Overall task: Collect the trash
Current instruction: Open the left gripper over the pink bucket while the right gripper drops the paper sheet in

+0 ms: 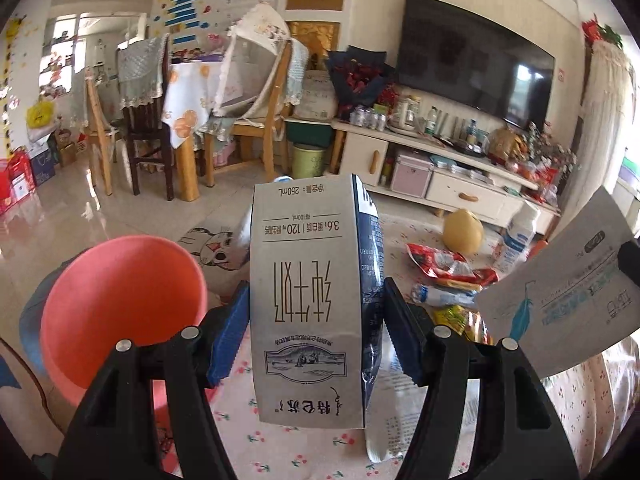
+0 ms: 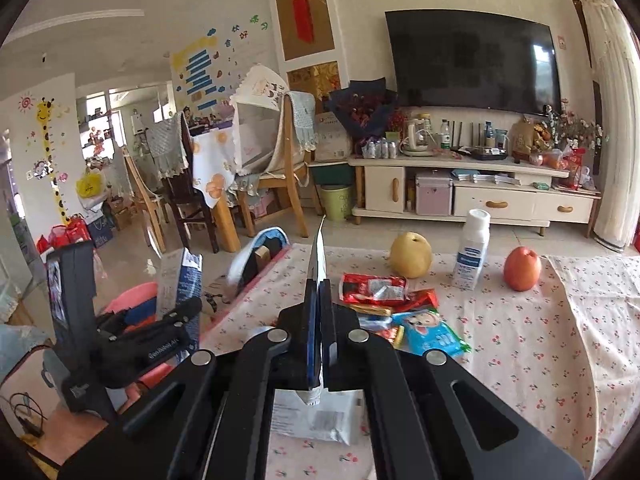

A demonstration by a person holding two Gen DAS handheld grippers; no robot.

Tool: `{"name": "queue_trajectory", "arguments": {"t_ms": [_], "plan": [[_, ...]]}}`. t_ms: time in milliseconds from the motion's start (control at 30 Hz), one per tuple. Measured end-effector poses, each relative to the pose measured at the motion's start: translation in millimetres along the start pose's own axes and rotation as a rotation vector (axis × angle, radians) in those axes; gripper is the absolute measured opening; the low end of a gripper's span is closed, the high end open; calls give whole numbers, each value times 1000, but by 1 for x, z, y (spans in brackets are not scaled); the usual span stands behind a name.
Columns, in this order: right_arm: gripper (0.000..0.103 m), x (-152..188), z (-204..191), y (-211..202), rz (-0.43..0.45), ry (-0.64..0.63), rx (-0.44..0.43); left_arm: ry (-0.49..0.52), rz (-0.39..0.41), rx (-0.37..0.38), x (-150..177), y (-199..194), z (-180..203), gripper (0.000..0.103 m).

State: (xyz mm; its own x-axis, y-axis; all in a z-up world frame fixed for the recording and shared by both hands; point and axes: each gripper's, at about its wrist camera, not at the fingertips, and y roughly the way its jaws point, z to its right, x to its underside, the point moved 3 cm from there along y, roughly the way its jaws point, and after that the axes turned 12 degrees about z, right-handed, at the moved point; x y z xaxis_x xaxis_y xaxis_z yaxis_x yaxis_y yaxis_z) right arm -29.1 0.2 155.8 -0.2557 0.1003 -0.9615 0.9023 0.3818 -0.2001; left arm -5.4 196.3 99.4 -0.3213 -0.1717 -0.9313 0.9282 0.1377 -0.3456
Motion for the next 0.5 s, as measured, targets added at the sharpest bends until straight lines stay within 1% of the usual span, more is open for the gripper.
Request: {"name": "queue_trajectory", "arguments": {"t_ms": [67, 200, 267, 367, 433, 500], "plan": [[2, -7, -19, 10, 9, 28, -61, -33, 12, -37, -6, -1, -14, 66], [2, -19, -65, 35, 21, 56, -178, -80, 48, -158, -18, -5, -54, 66], [2, -21, -88, 49, 20, 68, -227, -117, 48, -218, -22, -4, -78, 66], [2, -21, -121, 71, 15, 68, -283, -207, 14, -297, -22, 1, -118, 66], [2, -16, -141, 85, 0, 68, -314, -272, -29, -349, -19, 7, -145, 65], [3, -7, -161, 101, -18, 65, -337, -343, -62, -366, -14, 11, -167, 66]]}}
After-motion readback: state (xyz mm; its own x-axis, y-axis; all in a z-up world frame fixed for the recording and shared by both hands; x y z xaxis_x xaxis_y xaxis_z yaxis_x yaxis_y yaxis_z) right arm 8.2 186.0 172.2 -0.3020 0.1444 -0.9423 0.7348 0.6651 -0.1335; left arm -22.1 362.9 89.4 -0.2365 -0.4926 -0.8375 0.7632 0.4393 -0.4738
